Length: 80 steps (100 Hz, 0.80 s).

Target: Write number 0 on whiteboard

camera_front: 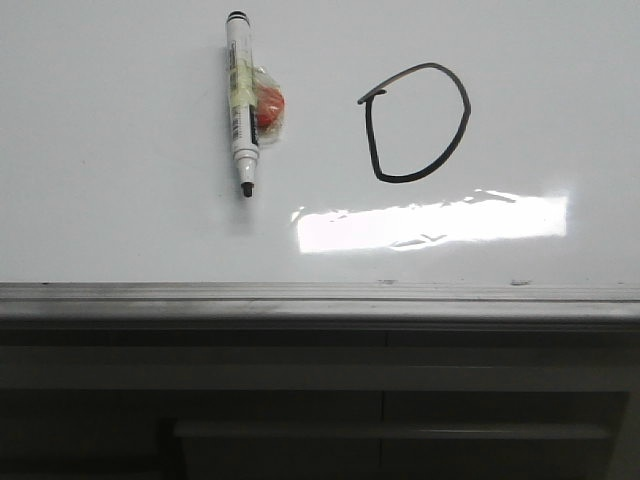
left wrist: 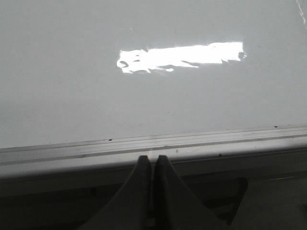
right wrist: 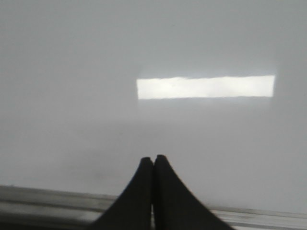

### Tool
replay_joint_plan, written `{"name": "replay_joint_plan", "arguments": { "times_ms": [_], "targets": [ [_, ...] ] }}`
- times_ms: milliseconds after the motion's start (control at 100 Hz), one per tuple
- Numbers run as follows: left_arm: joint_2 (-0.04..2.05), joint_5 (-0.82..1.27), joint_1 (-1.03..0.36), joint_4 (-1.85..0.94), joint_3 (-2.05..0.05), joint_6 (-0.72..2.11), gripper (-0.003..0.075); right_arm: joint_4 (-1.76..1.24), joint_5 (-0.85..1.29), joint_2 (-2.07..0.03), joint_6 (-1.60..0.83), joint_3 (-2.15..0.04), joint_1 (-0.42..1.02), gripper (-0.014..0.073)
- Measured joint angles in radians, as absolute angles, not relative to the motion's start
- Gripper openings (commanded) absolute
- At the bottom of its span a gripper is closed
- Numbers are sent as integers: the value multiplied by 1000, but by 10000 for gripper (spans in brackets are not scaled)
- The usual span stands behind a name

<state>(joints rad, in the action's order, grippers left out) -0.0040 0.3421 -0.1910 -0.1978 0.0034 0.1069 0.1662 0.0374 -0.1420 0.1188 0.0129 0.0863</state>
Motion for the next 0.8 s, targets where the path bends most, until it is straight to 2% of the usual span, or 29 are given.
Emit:
{"name": "replay_joint_plan", "arguments": {
  "times_ms": [150,280,800],
  "targets": [
    [-4,342,-191,-198,3,107,-20,166,175,-30,117,13,1,-69],
    [-4,342,-191,-198,3,107,-20,164,310,7,115,13,-14,-69],
    [-4,342,-191,-198,3,107,-20,164,318,9,112,13,-17,-69]
  ]
}}
